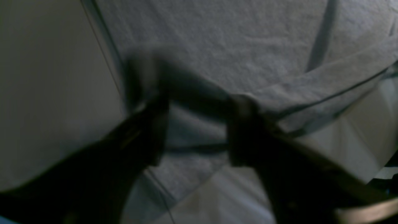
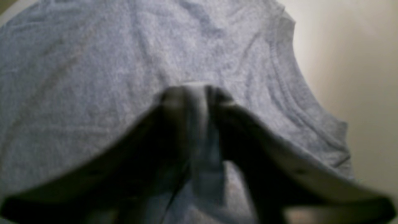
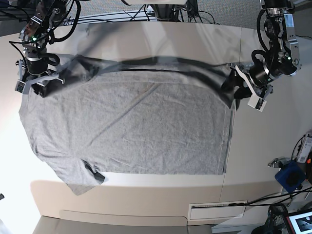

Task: Fold the T-shirt properly
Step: 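Lower both grippers onto the shirt and release the shoulder edges, then regrasp the collar-side edge with both grippers and drag it taut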

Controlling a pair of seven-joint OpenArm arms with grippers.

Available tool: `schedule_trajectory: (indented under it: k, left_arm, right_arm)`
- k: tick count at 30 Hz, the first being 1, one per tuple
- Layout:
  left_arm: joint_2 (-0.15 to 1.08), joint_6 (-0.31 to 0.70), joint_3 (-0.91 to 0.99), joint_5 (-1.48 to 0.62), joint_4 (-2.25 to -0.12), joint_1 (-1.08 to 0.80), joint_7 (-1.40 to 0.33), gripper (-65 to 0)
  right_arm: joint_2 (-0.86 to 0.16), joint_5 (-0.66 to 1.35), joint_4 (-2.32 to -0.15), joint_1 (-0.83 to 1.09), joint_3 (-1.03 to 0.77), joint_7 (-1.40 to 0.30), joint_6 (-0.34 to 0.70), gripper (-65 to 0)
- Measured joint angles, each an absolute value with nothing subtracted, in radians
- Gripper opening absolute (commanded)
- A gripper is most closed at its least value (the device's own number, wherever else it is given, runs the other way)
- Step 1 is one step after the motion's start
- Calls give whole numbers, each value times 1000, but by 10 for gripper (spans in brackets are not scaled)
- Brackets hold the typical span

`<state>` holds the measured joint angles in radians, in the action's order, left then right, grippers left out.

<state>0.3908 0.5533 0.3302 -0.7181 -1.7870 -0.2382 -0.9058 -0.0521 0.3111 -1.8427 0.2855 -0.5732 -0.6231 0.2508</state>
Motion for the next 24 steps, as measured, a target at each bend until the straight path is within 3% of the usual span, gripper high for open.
schedule_trajectory:
  k: [2, 19, 20, 21, 23, 24]
  left_arm:
    - [391, 553, 330, -718, -1787, -238, -906, -319]
    - [391, 554, 330, -720, -1787, -239, -889, -322]
    - [391, 566, 330, -719, -1787, -240, -889, -343]
    - [391, 589, 330, -719, -1787, -241, -890, -392]
    - [391, 631, 330, -722, -1787, -241, -922, -557]
    - [390, 653, 330, -720, -1787, -241, -944, -647]
  right_arm:
    - [-52, 311, -1843, 284, -573, -616, 251, -297]
    - [-65, 310, -1841, 64, -575, -620, 254, -301]
    - [-79, 296, -1841, 54, -574, -627, 256, -339]
    - [-97, 275, -1841, 45, -574, -647, 268, -429]
    - [-138, 266, -1841, 42, -574, -725, 326, -650]
    - [-156, 270, -1842, 47, -575, -772, 363, -650]
